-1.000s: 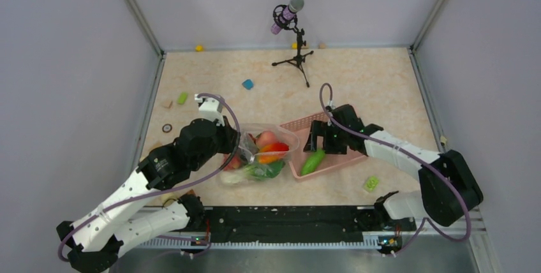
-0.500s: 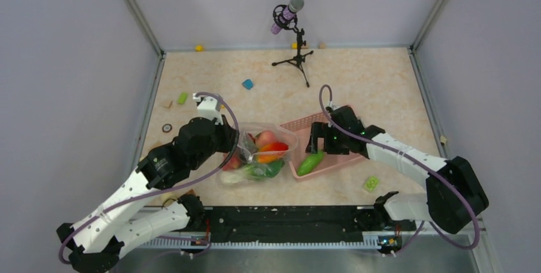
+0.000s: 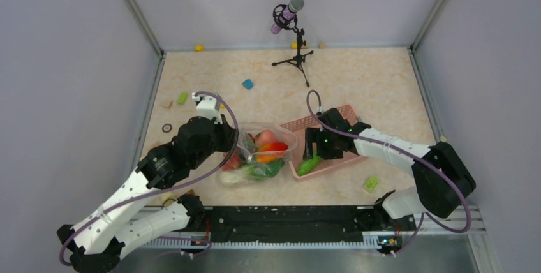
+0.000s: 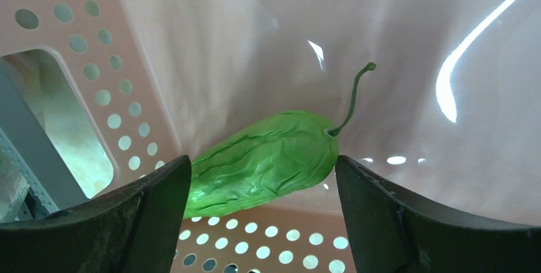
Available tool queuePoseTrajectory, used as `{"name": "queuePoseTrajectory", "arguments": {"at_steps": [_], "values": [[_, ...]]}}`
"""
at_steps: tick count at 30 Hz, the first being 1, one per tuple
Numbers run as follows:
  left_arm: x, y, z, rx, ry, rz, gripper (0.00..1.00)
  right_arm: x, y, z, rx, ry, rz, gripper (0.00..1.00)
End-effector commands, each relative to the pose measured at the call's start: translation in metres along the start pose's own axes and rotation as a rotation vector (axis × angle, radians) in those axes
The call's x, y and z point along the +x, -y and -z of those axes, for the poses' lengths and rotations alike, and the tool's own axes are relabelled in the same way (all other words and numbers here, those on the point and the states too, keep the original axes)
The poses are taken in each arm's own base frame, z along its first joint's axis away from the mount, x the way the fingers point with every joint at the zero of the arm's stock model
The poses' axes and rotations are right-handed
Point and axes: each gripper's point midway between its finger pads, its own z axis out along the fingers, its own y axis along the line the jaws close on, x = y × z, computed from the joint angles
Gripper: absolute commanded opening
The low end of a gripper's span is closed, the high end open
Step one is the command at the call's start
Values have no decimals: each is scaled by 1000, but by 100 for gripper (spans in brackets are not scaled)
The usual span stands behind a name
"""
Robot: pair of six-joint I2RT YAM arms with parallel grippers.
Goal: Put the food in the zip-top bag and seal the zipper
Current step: Pick up the fake vegetable from the bin.
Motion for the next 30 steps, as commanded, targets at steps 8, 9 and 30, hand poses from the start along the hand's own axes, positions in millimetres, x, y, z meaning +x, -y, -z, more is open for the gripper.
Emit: {"name": "queuePoseTrajectory", "arguments": {"at_steps": [8,9,30], "values": [[-16,10,5,48,46,20,0,-21,-11,-8,-6,63,-37,72],[-15,10,5,50,45,20,0,-21,-11,-9,-6,62,-38,71],[-15,10,6,53,47,22,0,-40,-20,3,-68,186,13,19]]}}
